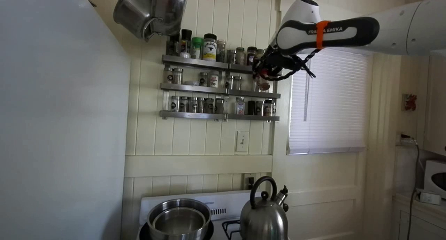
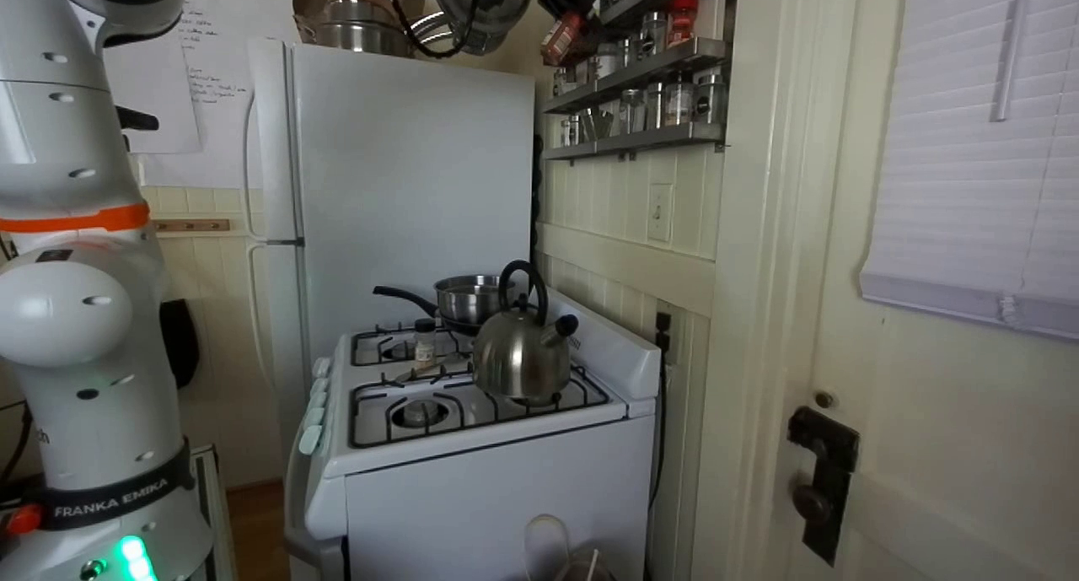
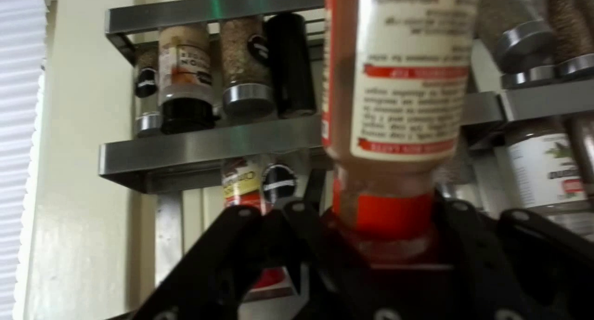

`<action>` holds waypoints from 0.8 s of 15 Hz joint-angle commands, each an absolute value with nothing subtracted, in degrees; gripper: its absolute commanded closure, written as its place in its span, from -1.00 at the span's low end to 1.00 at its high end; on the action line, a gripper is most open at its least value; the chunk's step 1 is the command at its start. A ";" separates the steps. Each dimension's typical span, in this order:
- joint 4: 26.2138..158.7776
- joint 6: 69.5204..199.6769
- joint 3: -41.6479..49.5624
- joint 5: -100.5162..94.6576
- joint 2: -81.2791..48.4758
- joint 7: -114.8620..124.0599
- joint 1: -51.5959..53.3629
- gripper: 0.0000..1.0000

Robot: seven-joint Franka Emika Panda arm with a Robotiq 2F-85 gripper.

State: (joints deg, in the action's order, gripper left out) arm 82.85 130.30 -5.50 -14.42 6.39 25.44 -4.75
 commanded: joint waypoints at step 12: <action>90.69 150.08 -16.98 -54.38 5.64 47.72 -1.95 0.57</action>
State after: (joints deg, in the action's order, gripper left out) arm 88.09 149.93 -16.04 -47.08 4.46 39.02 -1.31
